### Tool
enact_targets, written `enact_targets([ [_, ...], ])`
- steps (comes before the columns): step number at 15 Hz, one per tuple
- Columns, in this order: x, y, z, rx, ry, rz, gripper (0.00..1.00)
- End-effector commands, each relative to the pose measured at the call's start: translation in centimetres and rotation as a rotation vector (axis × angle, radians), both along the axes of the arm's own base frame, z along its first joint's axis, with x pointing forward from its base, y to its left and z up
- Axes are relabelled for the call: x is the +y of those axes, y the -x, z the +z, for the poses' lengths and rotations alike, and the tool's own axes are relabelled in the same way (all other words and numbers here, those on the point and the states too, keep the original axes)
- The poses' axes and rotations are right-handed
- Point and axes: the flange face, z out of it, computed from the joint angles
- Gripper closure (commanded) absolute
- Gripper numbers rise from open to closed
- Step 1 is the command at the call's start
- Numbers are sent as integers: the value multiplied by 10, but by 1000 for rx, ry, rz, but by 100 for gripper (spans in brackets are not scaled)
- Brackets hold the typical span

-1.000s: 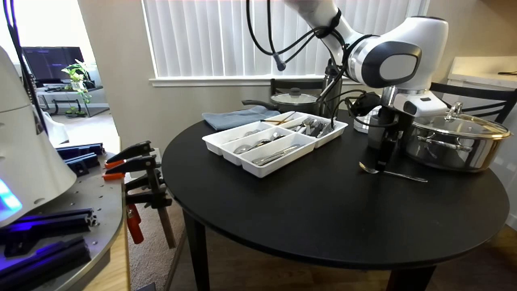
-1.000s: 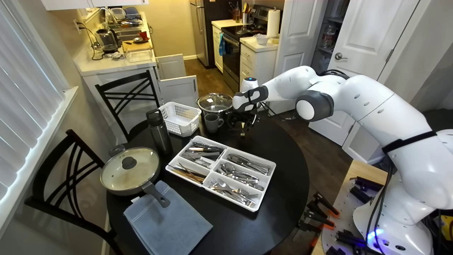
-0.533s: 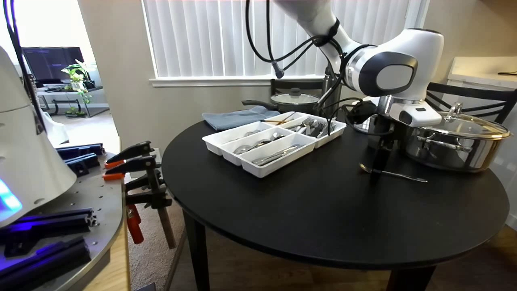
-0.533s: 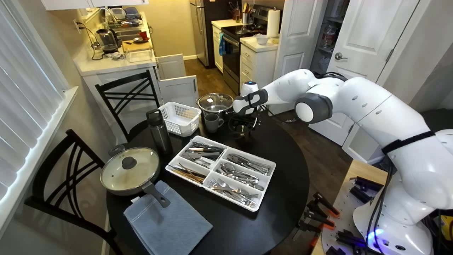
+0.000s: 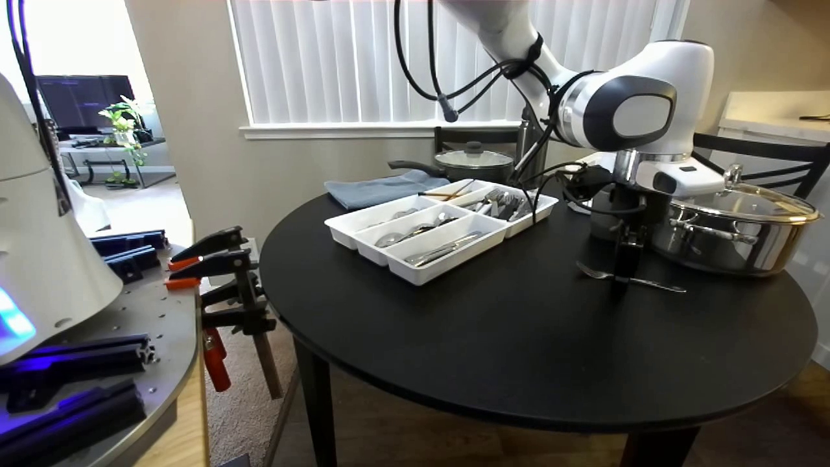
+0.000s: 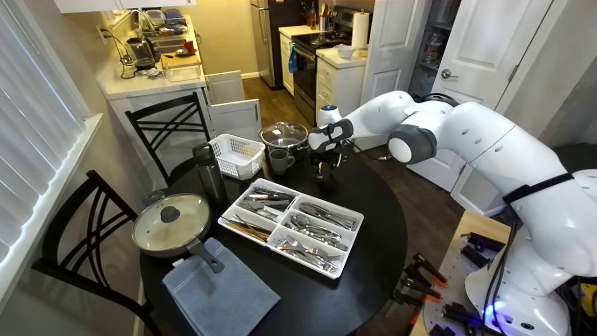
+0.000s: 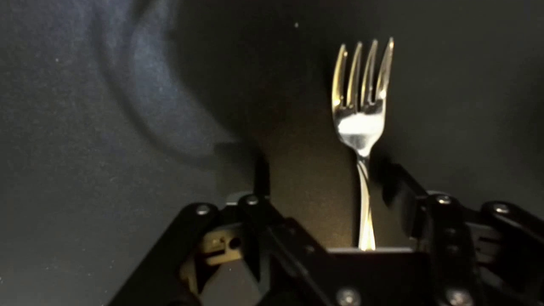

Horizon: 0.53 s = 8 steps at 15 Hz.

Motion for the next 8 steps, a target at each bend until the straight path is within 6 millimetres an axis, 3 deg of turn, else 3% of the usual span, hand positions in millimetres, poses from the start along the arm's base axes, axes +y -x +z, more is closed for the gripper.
enact_targets([
  [1, -1, 0, 6, 9, 67, 7, 61],
  [6, -3, 0, 5, 8, 75, 17, 93],
  [8, -3, 1, 5, 7, 68, 16, 100],
])
